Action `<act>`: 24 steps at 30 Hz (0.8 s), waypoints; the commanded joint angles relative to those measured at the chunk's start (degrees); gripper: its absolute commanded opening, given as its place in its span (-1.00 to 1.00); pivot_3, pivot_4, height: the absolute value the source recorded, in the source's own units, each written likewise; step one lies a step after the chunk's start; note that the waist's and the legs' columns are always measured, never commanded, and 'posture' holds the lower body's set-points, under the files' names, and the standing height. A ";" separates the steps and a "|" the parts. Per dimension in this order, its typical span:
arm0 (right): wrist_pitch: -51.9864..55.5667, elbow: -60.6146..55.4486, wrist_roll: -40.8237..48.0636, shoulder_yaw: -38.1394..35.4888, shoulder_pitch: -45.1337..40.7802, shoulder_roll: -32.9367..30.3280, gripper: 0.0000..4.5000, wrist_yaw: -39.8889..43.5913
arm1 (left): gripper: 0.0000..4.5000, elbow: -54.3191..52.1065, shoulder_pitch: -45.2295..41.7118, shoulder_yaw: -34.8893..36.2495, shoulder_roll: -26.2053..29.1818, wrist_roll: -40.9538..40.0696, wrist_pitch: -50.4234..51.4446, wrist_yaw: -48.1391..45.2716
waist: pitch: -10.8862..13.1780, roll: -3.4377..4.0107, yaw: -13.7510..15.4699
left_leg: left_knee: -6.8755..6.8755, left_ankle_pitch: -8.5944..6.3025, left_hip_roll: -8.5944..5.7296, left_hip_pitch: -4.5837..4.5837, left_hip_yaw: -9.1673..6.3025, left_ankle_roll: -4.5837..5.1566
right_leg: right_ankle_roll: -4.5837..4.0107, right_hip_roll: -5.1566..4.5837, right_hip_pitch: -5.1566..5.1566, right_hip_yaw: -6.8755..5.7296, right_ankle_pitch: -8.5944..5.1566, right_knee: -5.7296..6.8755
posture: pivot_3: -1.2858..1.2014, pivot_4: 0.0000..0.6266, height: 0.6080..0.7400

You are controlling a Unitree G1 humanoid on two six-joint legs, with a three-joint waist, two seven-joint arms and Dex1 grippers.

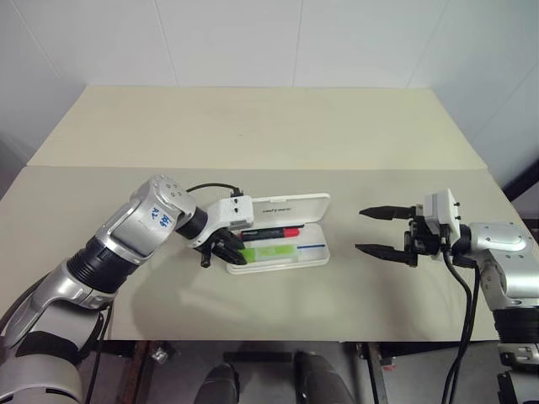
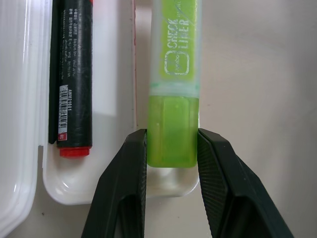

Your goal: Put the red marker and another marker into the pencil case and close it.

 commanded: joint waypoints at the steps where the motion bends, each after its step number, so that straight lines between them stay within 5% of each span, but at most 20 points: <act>1: -0.81 -0.19 0.18 -0.42 -0.13 0.24 1.00 -0.53 | -0.52 -2.30 -0.87 -0.22 0.98 0.08 0.46 -0.91 | 0.00 0.00 -0.04 | 0.00 0.00 0.00 0.00 0.00 0.00 | 0.00 0.00 0.00 0.00 0.00 0.00 | 0.03 -0.52 1.00; 2: -0.78 -0.19 0.13 -0.37 -0.14 0.29 1.00 -0.64 | -0.52 -2.19 -0.86 -0.17 0.87 -0.01 0.65 -0.88 | 0.00 0.00 -0.06 | 0.00 0.00 0.00 0.00 0.00 0.00 | 0.00 0.00 0.00 0.00 0.00 0.00 | 0.03 -0.52 1.00; 12: -0.91 -0.06 -0.34 -0.36 -0.15 0.68 1.00 -1.43 | 0.96 -1.17 -1.29 -0.28 -0.05 0.15 1.91 0.02 | 0.00 0.00 -0.04 | 0.00 0.00 0.00 0.00 0.00 0.00 | 0.00 0.00 0.00 0.00 0.00 0.00 | 0.03 -0.52 1.00; 24: -0.59 -0.49 -0.06 -0.73 -0.35 0.94 1.00 -1.72 | 0.99 -4.14 -1.78 3.24 -0.73 -3.21 2.56 -0.21 | 0.00 0.00 -0.03 | 0.00 0.00 0.00 0.00 0.00 0.00 | 0.00 0.00 0.00 0.00 0.00 0.01 | 0.03 -0.52 1.00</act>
